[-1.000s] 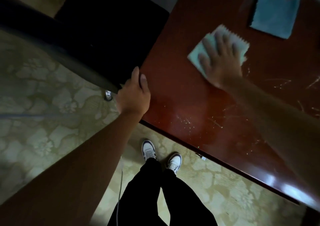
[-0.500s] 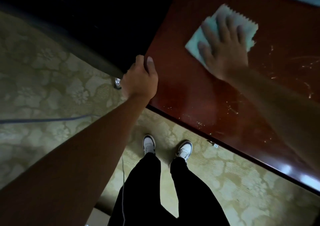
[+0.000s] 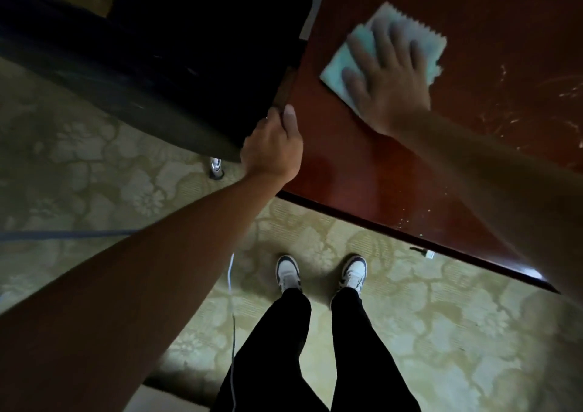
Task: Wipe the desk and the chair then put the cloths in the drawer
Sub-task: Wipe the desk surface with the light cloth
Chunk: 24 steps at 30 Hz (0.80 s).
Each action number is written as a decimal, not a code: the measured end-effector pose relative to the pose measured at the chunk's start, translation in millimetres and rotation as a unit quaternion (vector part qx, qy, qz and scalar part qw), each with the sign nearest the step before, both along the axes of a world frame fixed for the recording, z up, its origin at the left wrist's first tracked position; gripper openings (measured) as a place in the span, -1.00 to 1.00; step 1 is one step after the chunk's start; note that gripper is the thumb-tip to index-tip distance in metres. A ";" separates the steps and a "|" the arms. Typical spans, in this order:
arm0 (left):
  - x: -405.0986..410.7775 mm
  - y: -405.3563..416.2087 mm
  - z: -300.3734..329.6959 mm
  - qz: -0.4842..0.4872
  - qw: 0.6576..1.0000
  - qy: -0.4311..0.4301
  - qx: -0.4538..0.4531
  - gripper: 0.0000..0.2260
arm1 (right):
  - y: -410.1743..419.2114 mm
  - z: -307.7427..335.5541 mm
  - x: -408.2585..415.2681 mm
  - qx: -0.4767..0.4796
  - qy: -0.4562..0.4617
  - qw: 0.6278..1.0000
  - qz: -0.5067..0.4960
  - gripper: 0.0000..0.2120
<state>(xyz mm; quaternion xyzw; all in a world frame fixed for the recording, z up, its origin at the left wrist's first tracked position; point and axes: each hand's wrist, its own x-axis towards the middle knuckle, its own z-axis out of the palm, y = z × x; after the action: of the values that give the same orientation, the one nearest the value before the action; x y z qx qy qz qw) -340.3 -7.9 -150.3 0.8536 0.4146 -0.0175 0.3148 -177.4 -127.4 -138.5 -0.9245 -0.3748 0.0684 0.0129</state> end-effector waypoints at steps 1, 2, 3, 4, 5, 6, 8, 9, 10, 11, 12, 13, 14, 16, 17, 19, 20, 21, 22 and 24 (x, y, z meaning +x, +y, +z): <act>0.1 0.4 0.1 0.003 1.000 -0.003 -0.006 -0.58 | 9.1 -2.4 -10.9 0.002 -0.006 1.000 0.014 -0.43; -0.2 -0.1 -0.4 0.005 1.000 -0.001 -0.012 -0.59 | 10.9 -3.7 -32.3 0.005 -0.010 0.999 0.046 -0.43; 0.6 0.0 0.0 0.006 1.000 0.000 -0.019 -0.60 | 6.2 -3.1 -59.9 0.003 -0.012 0.996 0.085 -0.44; 0.0 -0.2 -0.5 0.010 1.000 0.001 -0.027 -0.61 | -4.6 -4.7 -91.5 0.006 -0.008 0.994 0.111 -0.44; 1.0 0.5 0.2 0.014 0.999 -0.001 -0.040 -0.61 | -18.4 -5.8 -117.4 0.005 0.001 0.993 0.116 -0.45; 1.9 1.8 0.4 0.018 0.999 -0.004 -0.050 -0.60 | -31.0 -5.0 -134.6 0.002 0.010 0.992 0.124 -0.46; 1.3 3.3 -0.5 0.024 0.998 -0.001 -0.063 -0.58 | -46.5 -1.1 -139.9 -0.023 0.036 0.985 0.166 -0.47; 1.4 3.5 -1.6 0.023 0.997 -0.001 -0.069 -0.57 | -49.1 0.3 -128.4 -0.042 0.039 0.980 0.190 -0.47; 1.6 3.7 -2.3 0.025 0.997 -0.003 -0.072 -0.57 | -46.6 1.5 -111.9 -0.053 0.034 0.978 0.198 -0.46; 1.2 4.6 -2.9 0.029 0.997 -0.006 -0.076 -0.57 | -39.0 2.4 -92.5 -0.052 0.029 0.983 0.174 -0.45; 1.3 5.9 -4.7 0.034 0.996 -0.014 -0.084 -0.58 | -29.7 3.0 -70.9 -0.044 0.026 0.992 0.116 -0.43; 0.9 8.1 -7.1 0.043 0.994 -0.024 -0.097 -0.59 | -19.1 3.4 -51.6 -0.029 0.022 0.998 0.044 -0.42; 0.4 9.7 -8.6 0.053 0.992 -0.037 -0.112 -0.60 | -8.5 4.1 -39.9 -0.020 0.023 0.999 -0.015 -0.43; -0.4 10.0 -8.4 0.069 0.987 -0.056 -0.136 -0.63 | 5.1 2.4 -49.8 -0.022 0.009 1.000 -0.017 -0.43; 0.6 10.0 -8.2 0.070 0.986 -0.057 -0.142 -0.64 | 3.7 1.1 -69.7 -0.027 -0.002 0.999 0.025 -0.43; 0.4 11.6 -8.0 0.084 0.982 -0.058 -0.157 -0.64 | -15.0 1.3 -121.5 -0.020 0.010 0.993 0.119 -0.43; 0.5 11.4 -6.7 0.091 0.980 -0.059 -0.168 -0.63 | -27.5 3.6 -138.4 -0.025 0.028 0.988 0.147 -0.44; -0.1 10.3 -5.3 0.092 0.979 -0.053 -0.172 -0.62 | -36.8 3.9 -142.6 -0.037 0.038 0.983 0.175 -0.45; -0.9 7.6 -3.2 0.083 0.984 -0.041 -0.154 -0.62 | -42.5 5.0 -133.6 -0.054 0.047 0.977 0.201 -0.45; -2.1 1.1 1.0 0.037 0.998 -0.041 -0.021 -0.65 | -43.0 7.8 -89.3 -0.077 0.033 0.977 0.196 -0.45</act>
<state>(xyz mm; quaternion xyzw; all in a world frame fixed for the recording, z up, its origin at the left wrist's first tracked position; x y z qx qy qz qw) -342.5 -6.8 -149.4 0.8310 0.4318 0.0203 0.3501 -266.7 -170.4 -130.8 -0.8285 -0.5416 0.1290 -0.0596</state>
